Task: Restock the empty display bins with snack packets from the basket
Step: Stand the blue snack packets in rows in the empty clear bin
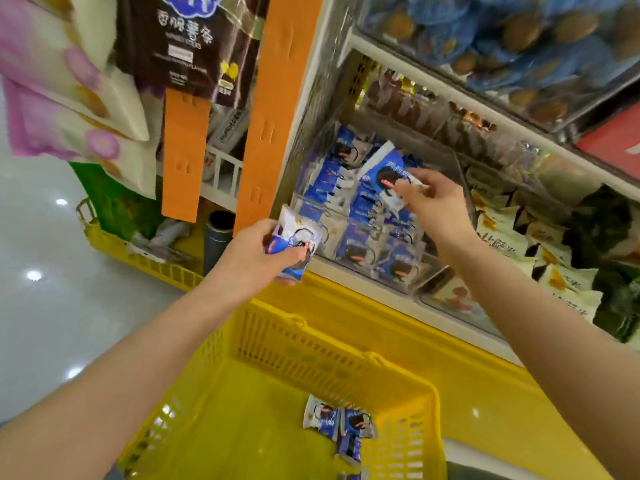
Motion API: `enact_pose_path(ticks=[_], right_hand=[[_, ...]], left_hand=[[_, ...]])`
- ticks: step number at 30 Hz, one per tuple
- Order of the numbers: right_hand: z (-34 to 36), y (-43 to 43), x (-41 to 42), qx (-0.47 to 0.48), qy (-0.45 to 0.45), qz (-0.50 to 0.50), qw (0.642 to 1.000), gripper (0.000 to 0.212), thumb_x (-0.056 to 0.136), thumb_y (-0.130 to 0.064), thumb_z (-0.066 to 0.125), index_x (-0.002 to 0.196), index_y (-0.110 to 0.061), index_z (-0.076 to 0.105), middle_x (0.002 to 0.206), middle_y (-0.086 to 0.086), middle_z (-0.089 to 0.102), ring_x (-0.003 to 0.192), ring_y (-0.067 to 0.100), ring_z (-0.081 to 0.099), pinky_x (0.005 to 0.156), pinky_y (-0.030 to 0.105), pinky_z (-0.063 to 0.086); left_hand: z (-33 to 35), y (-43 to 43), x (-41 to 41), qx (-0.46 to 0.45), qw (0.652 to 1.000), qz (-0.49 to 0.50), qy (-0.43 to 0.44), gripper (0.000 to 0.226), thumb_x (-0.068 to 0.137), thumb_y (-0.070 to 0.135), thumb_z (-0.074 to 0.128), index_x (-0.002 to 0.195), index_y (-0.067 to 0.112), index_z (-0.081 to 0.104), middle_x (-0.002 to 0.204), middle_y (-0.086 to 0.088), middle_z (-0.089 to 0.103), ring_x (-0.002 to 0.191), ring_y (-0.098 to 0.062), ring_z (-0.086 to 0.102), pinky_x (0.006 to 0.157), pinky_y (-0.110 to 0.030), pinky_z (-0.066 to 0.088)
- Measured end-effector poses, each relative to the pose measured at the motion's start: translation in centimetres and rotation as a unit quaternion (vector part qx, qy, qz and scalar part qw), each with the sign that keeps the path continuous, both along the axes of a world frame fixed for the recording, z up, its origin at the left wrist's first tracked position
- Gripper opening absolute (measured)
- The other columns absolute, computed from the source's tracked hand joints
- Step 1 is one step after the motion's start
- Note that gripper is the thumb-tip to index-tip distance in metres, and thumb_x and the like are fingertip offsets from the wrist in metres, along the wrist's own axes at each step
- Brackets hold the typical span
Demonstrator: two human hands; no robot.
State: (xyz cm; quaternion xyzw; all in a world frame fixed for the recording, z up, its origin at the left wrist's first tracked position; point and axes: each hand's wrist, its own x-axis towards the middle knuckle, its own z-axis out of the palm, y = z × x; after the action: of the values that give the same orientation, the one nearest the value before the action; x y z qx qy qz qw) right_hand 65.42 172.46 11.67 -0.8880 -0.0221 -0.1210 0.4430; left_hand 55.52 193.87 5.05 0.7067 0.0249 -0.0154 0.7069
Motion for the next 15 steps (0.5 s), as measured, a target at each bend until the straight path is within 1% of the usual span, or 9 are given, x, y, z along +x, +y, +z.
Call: enact_pose_path(ticks=[3,5,6,8,9,11,12,13,15], right_hand=[[-0.4,1.4,5.2,-0.047,0.007,-0.014,0.999,0.038,0.089,-0.026,0.063,0.123,-0.01,0.056,0.074,-0.003,0.058,0.055,0.006,0.052,0.043,0.008,0.041],[-0.8,2.3,8.2,-0.078,0.021,-0.014,0.997,0.04,0.089,-0.025,0.064,0.124,-0.008,0.054,0.085,0.006,0.063,0.06,0.01,0.055,0.052,0.014,0.046],[-1.0,2.8,9.5,-0.092,0.026,-0.014,0.995,0.04,0.089,-0.024,0.064,0.124,-0.007,0.054,0.093,0.011,0.064,0.064,0.014,0.056,0.056,0.018,0.045],[-1.5,3.8,11.6,-0.12,0.021,-0.003,0.993,0.039,0.089,-0.023,0.063,0.123,-0.005,0.055,0.101,0.015,0.063,0.077,0.022,0.059,0.062,0.021,0.044],[-1.8,4.3,12.5,-0.135,0.014,0.003,0.991,0.039,0.09,-0.022,0.062,0.123,-0.003,0.055,0.104,0.015,0.062,0.086,0.025,0.06,0.066,0.023,0.045],[-2.3,5.2,13.7,-0.168,0.009,0.009,0.986,0.037,0.091,-0.019,0.061,0.123,-0.002,0.055,0.116,0.015,0.06,0.105,0.027,0.058,0.08,0.027,0.044],[-2.6,5.5,14.3,-0.184,0.012,0.01,0.983,0.037,0.091,-0.017,0.061,0.124,-0.002,0.054,0.122,0.016,0.059,0.11,0.027,0.056,0.086,0.028,0.043],[-2.8,5.8,14.8,-0.195,0.015,0.01,0.981,0.036,0.091,-0.016,0.06,0.124,-0.002,0.054,0.124,0.016,0.058,0.113,0.028,0.055,0.089,0.029,0.042],[-2.9,6.1,15.6,-0.194,0.024,-0.001,0.981,0.036,0.091,-0.013,0.06,0.124,-0.002,0.054,0.124,0.016,0.058,0.112,0.028,0.055,0.087,0.029,0.043]], left_hand=[[0.4,0.4,1.1,-0.042,0.999,0.031,-0.008,0.034,0.082,0.018,0.068,0.112,0.015,0.051,0.101,0.0,0.063,0.08,-0.013,0.068,0.057,-0.021,0.057],[0.6,0.6,1.7,-0.067,0.997,0.038,-0.01,0.032,0.081,0.018,0.068,0.107,0.019,0.05,0.099,0.003,0.063,0.078,-0.01,0.068,0.055,-0.019,0.056],[0.6,0.7,1.9,-0.072,0.997,0.038,-0.013,0.029,0.081,0.018,0.069,0.103,0.021,0.05,0.098,0.003,0.063,0.077,-0.009,0.068,0.054,-0.018,0.055],[0.8,1.1,2.4,-0.078,0.996,0.036,-0.016,0.027,0.081,0.019,0.069,0.099,0.024,0.05,0.099,0.003,0.064,0.078,-0.009,0.068,0.054,-0.018,0.055],[0.9,1.3,2.6,-0.083,0.996,0.036,-0.015,0.027,0.081,0.019,0.069,0.1,0.024,0.05,0.1,0.003,0.064,0.08,-0.01,0.068,0.055,-0.019,0.056],[0.9,1.7,3.0,-0.096,0.995,0.039,-0.012,0.03,0.081,0.018,0.068,0.103,0.024,0.049,0.102,0.003,0.064,0.083,-0.011,0.067,0.057,-0.021,0.057],[0.9,1.8,3.2,-0.102,0.994,0.042,-0.012,0.031,0.081,0.018,0.068,0.105,0.023,0.049,0.102,0.003,0.064,0.083,-0.011,0.067,0.057,-0.021,0.057],[0.8,1.9,3.4,-0.107,0.993,0.044,-0.013,0.031,0.081,0.017,0.068,0.105,0.023,0.049,0.102,0.004,0.064,0.082,-0.01,0.067,0.057,-0.021,0.057],[0.8,2.0,3.7,-0.111,0.993,0.045,-0.016,0.03,0.081,0.016,0.067,0.103,0.023,0.048,0.099,0.005,0.063,0.079,-0.01,0.066,0.054,-0.019,0.056]])
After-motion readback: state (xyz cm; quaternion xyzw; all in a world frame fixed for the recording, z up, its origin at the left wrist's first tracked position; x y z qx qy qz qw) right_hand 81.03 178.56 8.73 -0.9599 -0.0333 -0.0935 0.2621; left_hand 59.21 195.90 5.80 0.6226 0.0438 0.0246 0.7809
